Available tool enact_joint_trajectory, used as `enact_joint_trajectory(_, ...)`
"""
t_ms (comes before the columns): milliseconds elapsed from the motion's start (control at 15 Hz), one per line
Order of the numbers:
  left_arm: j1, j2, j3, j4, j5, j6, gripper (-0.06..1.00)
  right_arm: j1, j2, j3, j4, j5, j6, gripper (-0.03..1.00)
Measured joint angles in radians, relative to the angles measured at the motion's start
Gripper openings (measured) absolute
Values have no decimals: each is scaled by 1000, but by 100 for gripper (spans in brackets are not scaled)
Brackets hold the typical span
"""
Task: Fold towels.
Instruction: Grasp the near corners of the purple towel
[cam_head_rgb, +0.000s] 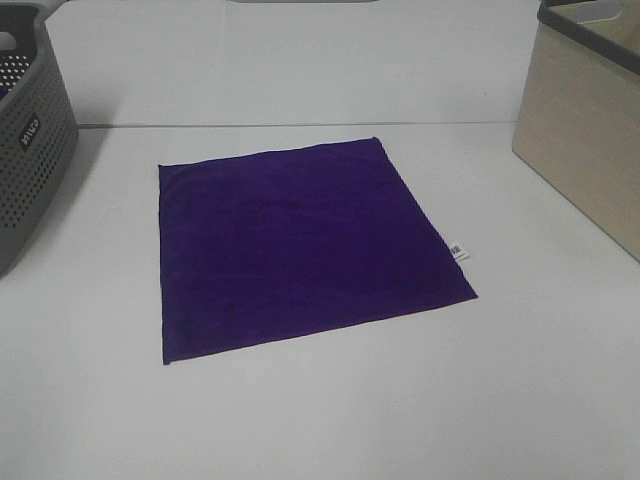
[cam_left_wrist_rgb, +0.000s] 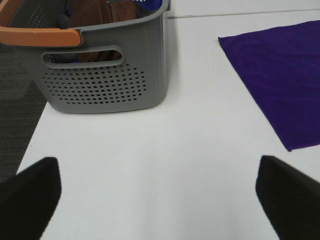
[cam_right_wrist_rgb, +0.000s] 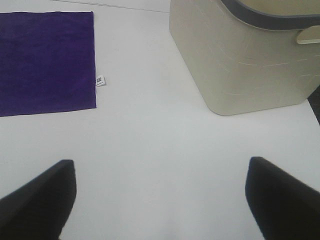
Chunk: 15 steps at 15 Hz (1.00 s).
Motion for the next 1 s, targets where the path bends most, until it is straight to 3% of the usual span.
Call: enact_joint_trajectory(1000, 0, 0, 0, -40, 0, 20, 99, 0, 0, 0, 11, 0, 0, 89)
